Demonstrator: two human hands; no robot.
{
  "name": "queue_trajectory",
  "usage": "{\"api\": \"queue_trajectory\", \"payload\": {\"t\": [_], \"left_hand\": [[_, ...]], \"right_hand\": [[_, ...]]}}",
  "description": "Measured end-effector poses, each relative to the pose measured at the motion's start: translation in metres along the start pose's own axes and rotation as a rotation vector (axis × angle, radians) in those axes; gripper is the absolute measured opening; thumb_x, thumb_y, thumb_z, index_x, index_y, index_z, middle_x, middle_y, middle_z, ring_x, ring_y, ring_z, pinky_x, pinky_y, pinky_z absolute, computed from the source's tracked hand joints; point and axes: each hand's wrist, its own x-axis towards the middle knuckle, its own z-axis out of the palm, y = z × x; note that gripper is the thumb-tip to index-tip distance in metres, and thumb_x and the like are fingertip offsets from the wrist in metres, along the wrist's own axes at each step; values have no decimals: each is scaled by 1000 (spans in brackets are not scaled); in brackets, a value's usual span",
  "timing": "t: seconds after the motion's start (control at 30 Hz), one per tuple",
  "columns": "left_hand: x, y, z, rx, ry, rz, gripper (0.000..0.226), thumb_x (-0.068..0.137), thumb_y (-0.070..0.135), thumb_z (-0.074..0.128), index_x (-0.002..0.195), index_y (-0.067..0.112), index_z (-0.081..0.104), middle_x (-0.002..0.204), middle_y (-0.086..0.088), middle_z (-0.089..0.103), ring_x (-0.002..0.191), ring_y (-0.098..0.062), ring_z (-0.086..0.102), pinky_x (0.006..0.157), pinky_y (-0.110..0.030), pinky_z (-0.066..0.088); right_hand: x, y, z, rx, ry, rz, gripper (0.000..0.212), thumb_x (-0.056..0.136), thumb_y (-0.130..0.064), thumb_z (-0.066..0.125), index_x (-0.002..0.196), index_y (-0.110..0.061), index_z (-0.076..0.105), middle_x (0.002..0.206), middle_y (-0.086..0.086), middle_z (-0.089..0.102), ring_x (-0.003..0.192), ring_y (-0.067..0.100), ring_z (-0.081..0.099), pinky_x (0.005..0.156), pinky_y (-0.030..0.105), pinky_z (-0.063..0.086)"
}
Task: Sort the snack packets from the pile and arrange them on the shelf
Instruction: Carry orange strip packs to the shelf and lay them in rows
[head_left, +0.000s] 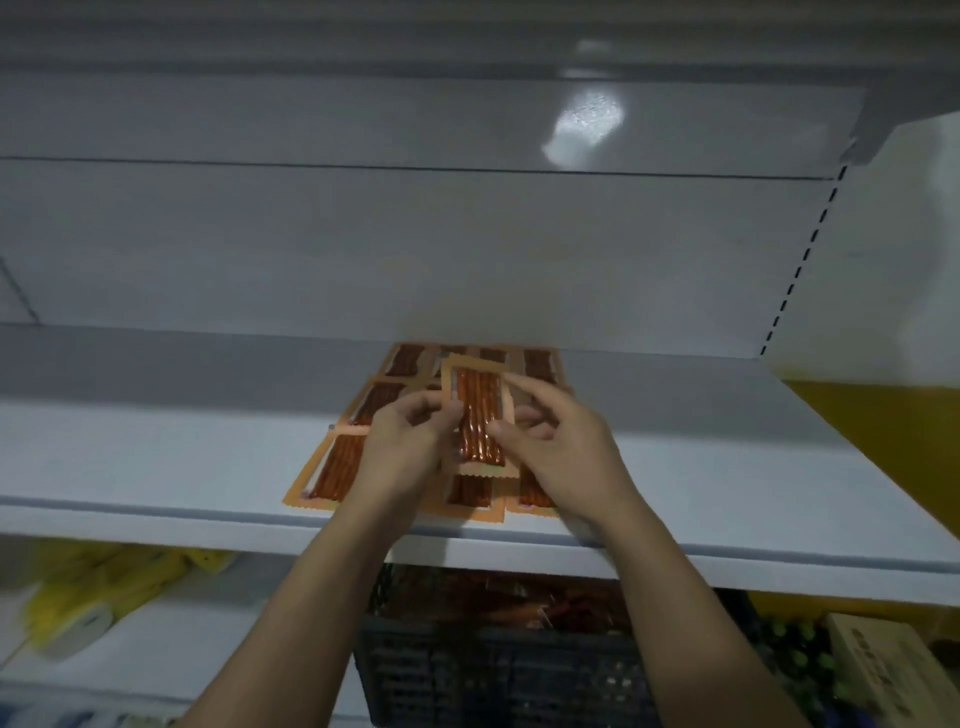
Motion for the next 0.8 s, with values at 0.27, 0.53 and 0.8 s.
{"api": "queue_trajectory", "payload": {"t": [0.27,0.53,0.8], "left_hand": [[15,10,-29,85,8,25,15,95,22,63,92,12,73,91,-10,76,89,-29,72,88,-46,56],[99,10,-106,839,-14,199,25,94,19,63,117,16,70,113,1,70,97,-14,66,77,-20,47],[192,-4,-144,1015,-240,186,43,101,30,52,142,21,48,140,-2,53,123,-18,53,98,-21,35]], "right_hand": [[36,-11,12,-9,-127,-4,39,88,-13,71,122,-30,65,109,-5,69,92,12,71,84,35,59],[125,3,37,-71,87,53,32,81,-3,76,110,-17,72,102,5,68,95,22,66,86,36,56],[216,1,110,-251,63,142,34,82,-2,75,115,-8,71,97,5,65,84,15,61,70,23,46]]}}
